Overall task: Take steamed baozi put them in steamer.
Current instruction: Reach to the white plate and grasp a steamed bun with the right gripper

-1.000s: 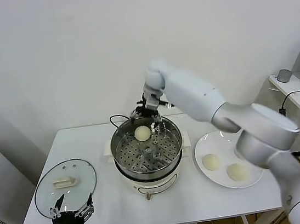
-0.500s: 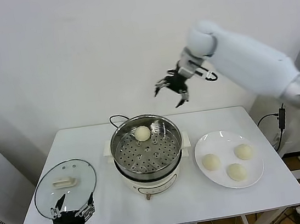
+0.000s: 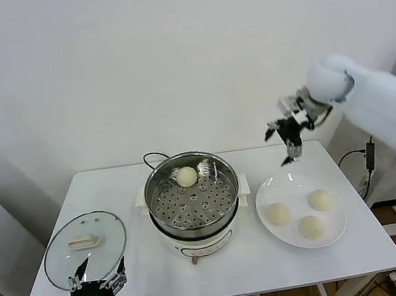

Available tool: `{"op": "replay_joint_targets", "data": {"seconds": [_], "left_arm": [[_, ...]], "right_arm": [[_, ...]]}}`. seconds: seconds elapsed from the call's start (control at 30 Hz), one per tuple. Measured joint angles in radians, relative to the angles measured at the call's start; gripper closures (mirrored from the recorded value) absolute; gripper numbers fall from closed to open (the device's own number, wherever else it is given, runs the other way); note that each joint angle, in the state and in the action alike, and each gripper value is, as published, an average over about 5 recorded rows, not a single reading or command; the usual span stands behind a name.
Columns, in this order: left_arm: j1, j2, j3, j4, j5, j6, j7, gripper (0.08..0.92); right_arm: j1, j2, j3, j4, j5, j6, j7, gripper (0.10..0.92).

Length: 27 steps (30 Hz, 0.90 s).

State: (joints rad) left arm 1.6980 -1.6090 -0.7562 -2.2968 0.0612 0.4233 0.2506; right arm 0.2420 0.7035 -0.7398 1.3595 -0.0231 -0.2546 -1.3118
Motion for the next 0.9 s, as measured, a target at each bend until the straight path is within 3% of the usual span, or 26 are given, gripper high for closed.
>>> {"op": "replay_joint_targets", "data": {"seconds": [0.43, 0.9], "left_arm": [[0.006, 0.0, 0.001, 0.019, 0.005, 0.002, 0.004, 0.177], [0.01, 0.0, -0.003, 0.027, 0.006, 0.001, 0.005, 0.177]], "right_arm": [[-0.353, 0.046, 0.212, -0.01, -0.184, -0.056, 0.045, 0.203], [-0.46, 0.125, 0.286, -0.072, -0.282, -0.063, 0.069, 0.203]]}}
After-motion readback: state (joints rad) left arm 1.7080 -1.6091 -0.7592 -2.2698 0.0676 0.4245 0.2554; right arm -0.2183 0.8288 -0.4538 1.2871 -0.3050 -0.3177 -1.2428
